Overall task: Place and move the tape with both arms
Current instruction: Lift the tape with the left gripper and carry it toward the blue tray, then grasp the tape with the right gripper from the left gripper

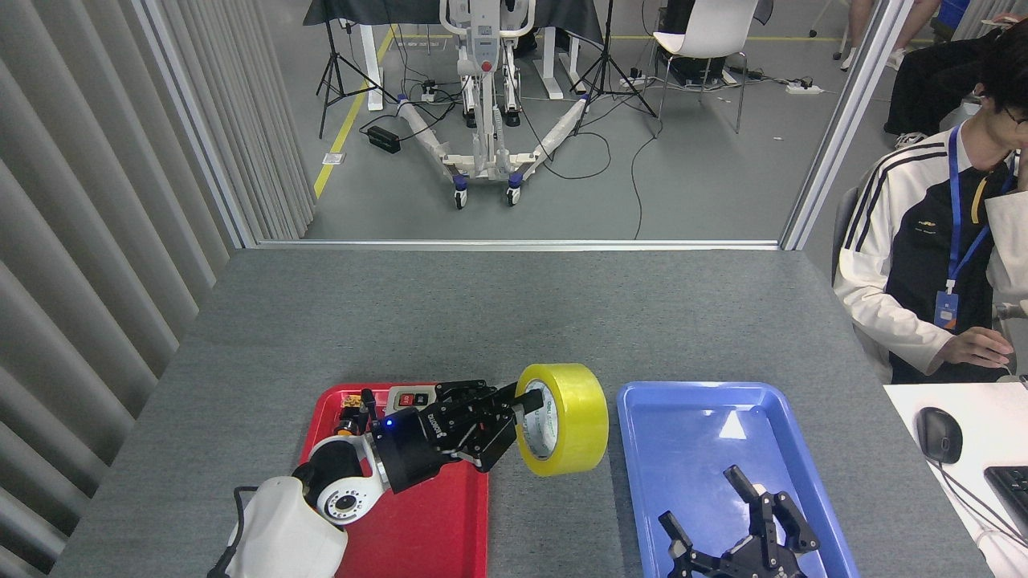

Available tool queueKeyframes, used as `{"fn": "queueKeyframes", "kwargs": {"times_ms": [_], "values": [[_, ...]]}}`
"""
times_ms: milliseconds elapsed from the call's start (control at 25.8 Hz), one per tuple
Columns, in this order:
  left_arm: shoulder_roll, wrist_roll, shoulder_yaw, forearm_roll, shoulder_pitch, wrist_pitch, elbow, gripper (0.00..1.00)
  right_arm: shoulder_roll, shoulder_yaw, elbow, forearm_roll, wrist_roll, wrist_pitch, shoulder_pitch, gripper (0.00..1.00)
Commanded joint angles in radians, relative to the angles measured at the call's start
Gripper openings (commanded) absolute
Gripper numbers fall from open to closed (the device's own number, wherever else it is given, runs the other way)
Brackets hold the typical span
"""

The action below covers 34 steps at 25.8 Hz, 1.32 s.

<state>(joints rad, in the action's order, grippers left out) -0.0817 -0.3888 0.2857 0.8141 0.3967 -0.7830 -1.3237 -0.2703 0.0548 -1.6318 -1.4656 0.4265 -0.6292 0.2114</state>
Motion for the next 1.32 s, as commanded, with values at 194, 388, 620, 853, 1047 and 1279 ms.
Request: {"fn": "queueKeyframes", "kwargs": {"times_ms": [194,388,620,853,1047,1279], "values": [[0.023,0.025,0.072,-0.009,-0.058,-0.002,-0.006,0.00,-0.010,-0.042,-0.008,-0.004,0.006,-0.066,-0.010,0.99],[0.030,0.024,0.093,-0.009,-0.059,-0.002,-0.008,0.00,-0.007,-0.085,-0.008,-0.044,0.006,-0.098,-0.014,0.98],[0.040,0.024,0.122,-0.007,-0.061,-0.002,-0.023,0.00,-0.006,-0.124,-0.010,-0.058,0.006,-0.156,-0.012,0.84],[0.045,0.021,0.138,-0.006,-0.072,-0.002,-0.028,0.00,-0.009,-0.128,-0.010,-0.064,0.008,-0.156,-0.012,0.57],[0.054,0.018,0.153,-0.004,-0.091,-0.002,-0.029,0.00,-0.009,-0.128,-0.008,-0.068,0.008,-0.156,-0.009,0.43],[0.063,0.016,0.159,-0.001,-0.121,-0.002,-0.028,0.00,-0.009,-0.131,-0.008,-0.071,0.008,-0.156,-0.007,0.32]]}}
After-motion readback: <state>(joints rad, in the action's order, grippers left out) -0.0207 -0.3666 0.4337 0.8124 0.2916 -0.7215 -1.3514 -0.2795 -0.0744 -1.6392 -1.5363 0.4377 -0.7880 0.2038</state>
